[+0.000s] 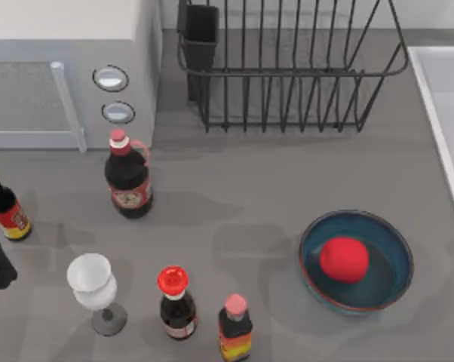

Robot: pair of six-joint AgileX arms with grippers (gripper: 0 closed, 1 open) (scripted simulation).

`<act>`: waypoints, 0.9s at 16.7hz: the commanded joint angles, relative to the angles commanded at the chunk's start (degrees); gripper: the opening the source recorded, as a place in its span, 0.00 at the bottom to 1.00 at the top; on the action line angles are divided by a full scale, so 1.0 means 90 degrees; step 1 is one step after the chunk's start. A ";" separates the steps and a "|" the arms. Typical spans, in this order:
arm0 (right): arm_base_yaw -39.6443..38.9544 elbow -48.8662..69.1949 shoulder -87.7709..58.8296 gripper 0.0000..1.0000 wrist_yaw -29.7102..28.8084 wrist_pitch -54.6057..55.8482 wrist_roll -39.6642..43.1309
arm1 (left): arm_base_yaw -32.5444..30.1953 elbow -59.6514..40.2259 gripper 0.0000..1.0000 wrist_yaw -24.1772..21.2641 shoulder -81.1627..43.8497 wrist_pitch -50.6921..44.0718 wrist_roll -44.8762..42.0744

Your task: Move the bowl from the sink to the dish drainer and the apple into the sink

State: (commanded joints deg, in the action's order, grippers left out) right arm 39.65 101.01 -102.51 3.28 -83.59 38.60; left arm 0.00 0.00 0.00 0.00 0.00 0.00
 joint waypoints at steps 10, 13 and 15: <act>0.0650 -0.0854 0.1692 0.00 0.0100 -0.0910 0.0698 | 0.0000 0.0000 1.00 0.0000 0.0000 0.0000 0.0000; 0.0552 -0.0814 0.1666 0.00 0.0057 -0.0833 0.0629 | 0.0000 0.0000 1.00 0.0000 0.0000 0.0000 0.0000; 0.0219 -0.0742 0.1628 0.00 -0.0135 -0.0503 0.0389 | 0.0000 0.0000 1.00 0.0000 0.0000 0.0000 0.0000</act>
State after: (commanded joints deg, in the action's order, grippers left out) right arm 41.62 94.33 -87.86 2.06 -88.11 42.10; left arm 0.00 0.00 0.00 0.00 0.00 0.00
